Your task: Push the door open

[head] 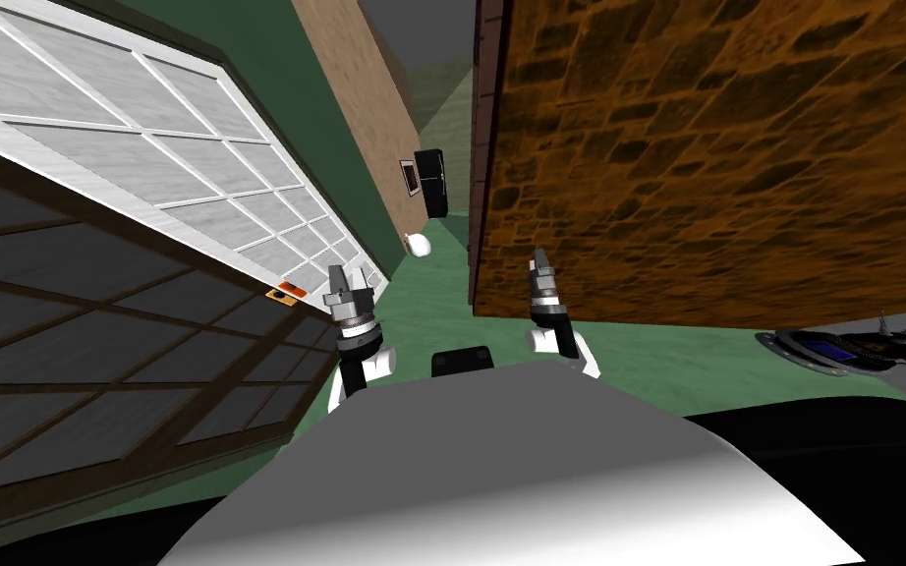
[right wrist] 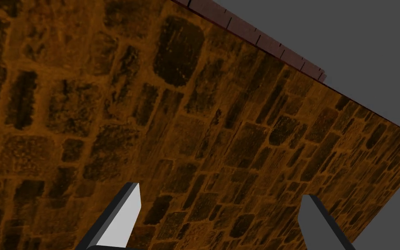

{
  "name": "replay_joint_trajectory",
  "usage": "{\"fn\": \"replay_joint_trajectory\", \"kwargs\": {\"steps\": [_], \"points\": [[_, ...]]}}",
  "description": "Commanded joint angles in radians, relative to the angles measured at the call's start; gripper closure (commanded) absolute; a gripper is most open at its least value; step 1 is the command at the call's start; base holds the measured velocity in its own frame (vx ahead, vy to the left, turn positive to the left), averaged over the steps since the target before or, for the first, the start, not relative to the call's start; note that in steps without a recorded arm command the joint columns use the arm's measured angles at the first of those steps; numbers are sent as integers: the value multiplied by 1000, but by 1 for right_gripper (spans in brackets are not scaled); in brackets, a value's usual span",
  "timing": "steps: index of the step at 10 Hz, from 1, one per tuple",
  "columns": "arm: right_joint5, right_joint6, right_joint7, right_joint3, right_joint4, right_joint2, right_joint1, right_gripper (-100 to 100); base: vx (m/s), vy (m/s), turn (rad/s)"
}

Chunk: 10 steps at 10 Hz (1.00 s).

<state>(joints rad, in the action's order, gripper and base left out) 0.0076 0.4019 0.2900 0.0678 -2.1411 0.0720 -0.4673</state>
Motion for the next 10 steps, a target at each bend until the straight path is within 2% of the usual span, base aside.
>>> {"fn": "replay_joint_trajectory", "kwargs": {"steps": [1,7,10], "points": [[11,-33,25,0,12,7,3,-100,159,108,184],[53,-133,109,-2,78,26,29,-100,166,110,220],[71,-177,146,-2,107,32,41,-100,164,74,184]]}}
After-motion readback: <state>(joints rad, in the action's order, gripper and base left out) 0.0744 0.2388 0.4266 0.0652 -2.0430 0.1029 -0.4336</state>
